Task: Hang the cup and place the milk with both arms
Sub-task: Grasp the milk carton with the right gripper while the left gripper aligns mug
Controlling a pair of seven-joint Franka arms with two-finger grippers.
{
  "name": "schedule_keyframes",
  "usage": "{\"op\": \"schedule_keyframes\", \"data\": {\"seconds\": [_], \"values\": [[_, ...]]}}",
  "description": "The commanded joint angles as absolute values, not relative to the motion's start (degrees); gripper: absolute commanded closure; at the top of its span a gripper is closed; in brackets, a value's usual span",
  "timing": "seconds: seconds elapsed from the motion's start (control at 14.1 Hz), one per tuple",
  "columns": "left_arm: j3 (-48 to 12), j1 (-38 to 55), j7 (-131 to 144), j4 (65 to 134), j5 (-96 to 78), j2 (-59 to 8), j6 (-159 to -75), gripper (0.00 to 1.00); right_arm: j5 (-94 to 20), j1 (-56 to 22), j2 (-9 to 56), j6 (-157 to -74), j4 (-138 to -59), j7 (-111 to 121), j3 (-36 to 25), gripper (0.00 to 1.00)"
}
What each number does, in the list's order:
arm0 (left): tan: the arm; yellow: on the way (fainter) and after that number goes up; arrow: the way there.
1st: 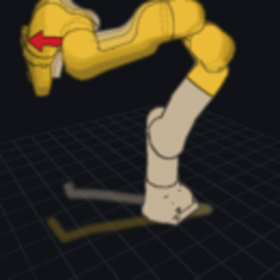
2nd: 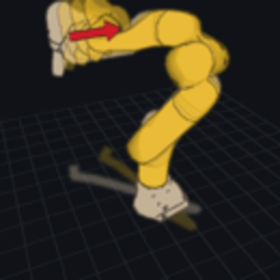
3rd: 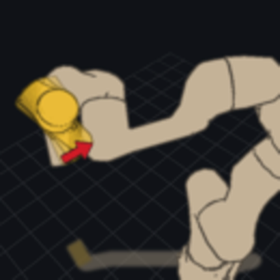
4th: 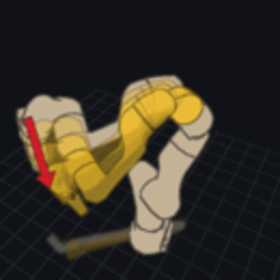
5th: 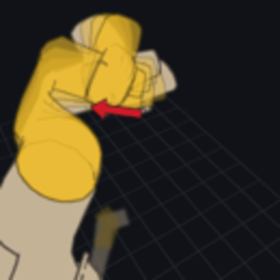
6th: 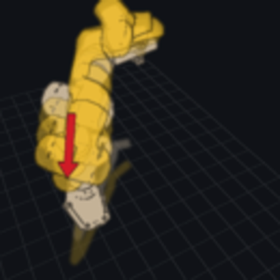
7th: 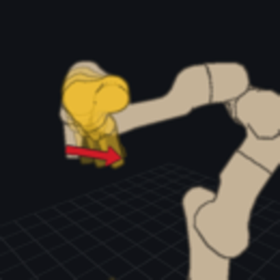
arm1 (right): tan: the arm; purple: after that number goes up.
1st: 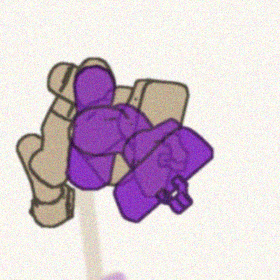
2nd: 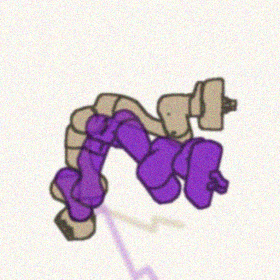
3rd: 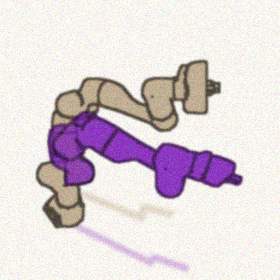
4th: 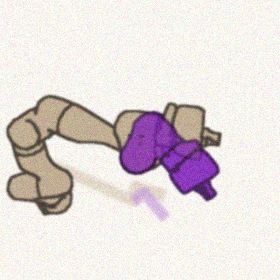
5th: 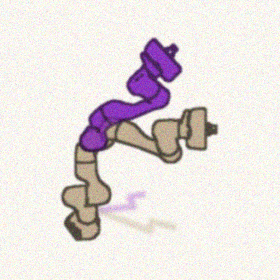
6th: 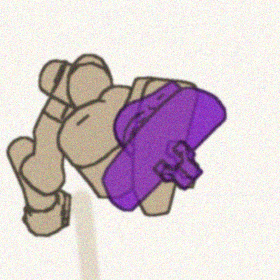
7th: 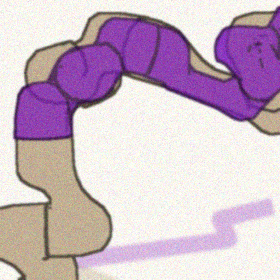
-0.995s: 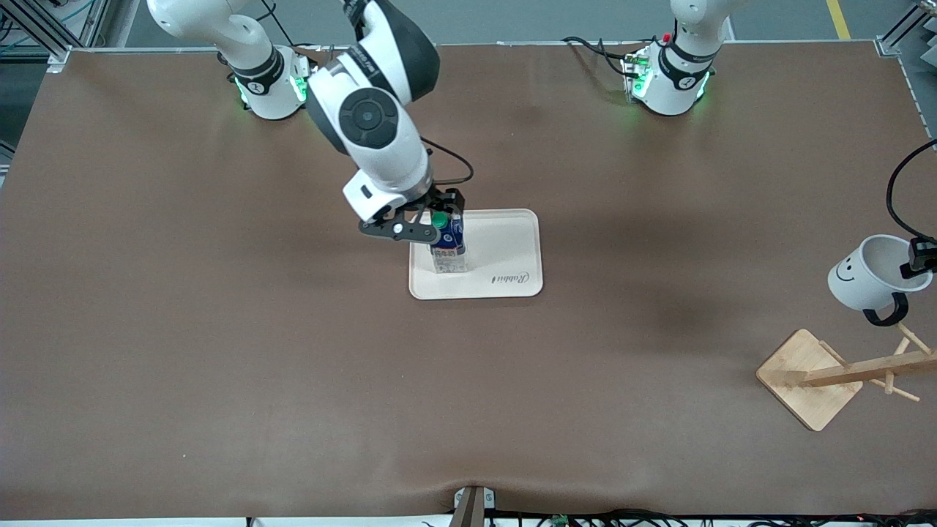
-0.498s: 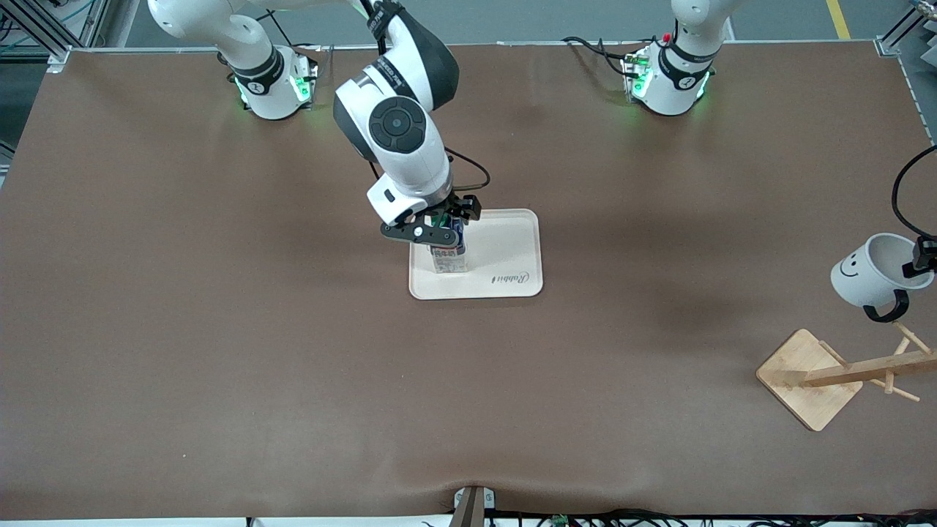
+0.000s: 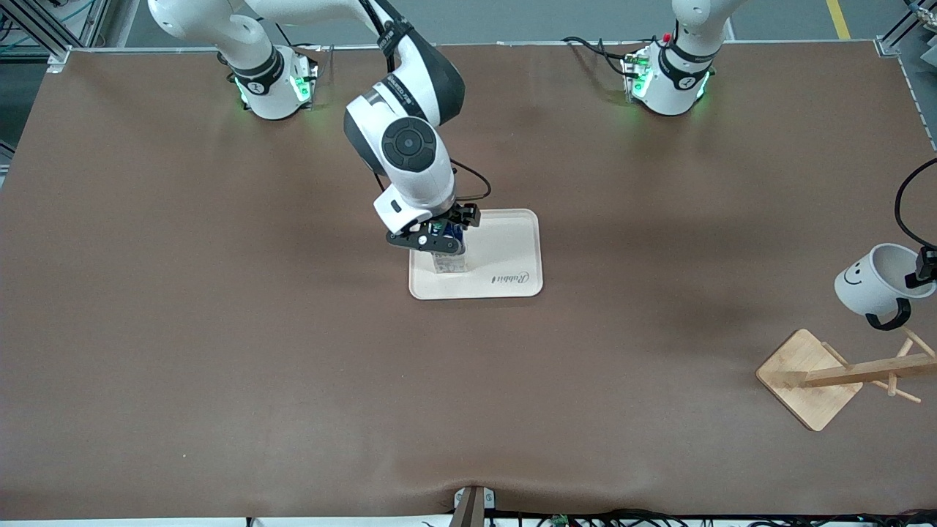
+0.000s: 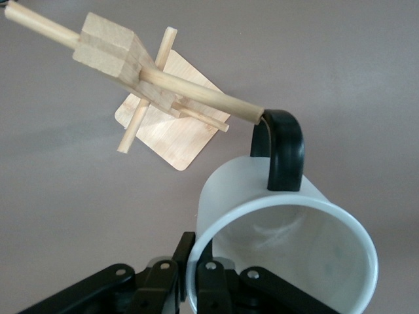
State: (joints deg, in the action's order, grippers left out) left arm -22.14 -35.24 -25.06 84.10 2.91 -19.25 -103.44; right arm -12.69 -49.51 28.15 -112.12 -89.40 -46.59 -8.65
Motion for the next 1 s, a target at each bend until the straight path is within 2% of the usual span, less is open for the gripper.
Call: {"op": "schedule_keyframes", "data": {"seconds": [0.0,0.21,0.28,0.36,0.5,0.64,0.71,0.78,0.92], "values": [[-22.41,-37.09,-27.77,83.94,1.85,-19.51,-104.85,1.00,-13.18,-50.89,29.62,-113.98,-88.50,-47.11,-9.32,0.00],[-22.41,-37.18,-27.86,83.76,1.76,-19.86,-104.94,1.00,-13.10,-51.06,30.06,-114.26,-88.42,-47.02,-9.32,0.00],[-22.41,-37.00,-27.86,83.67,1.76,-19.86,-105.20,1.00,-13.01,-51.15,30.15,-114.26,-88.42,-46.59,-9.32,0.06],[-22.41,-36.91,-27.77,83.67,1.76,-19.86,-105.55,1.00,-13.09,-51.15,30.23,-114.17,-88.33,-46.32,-9.32,0.38],[-22.59,-36.74,-27.51,83.76,1.76,-19.78,-105.56,1.00,-13.01,-51.24,30.23,-114.08,-88.33,-46.23,-9.32,0.62],[-22.94,-36.65,-26.90,83.85,1.67,-19.69,-105.56,1.00,-12.83,-52.29,30.41,-114.17,-88.33,-47.02,-9.40,0.77],[-23.03,-36.56,-26.89,84.02,1.58,-19.69,-105.56,1.00,-12.83,-52.38,30.58,-114.17,-88.33,-47.02,-9.40,0.92],[-23.20,-36.39,-26.89,84.37,1.32,-19.34,-105.38,1.00,-12.92,-52.30,30.59,-114.08,-88.33,-47.11,-9.40,1.00],[-24.43,-36.47,-27.16,84.29,1.32,-18.99,-104.94,1.00,-13.18,-52.12,30.15,-113.56,-87.98,-48.24,-9.58,1.00]]}}
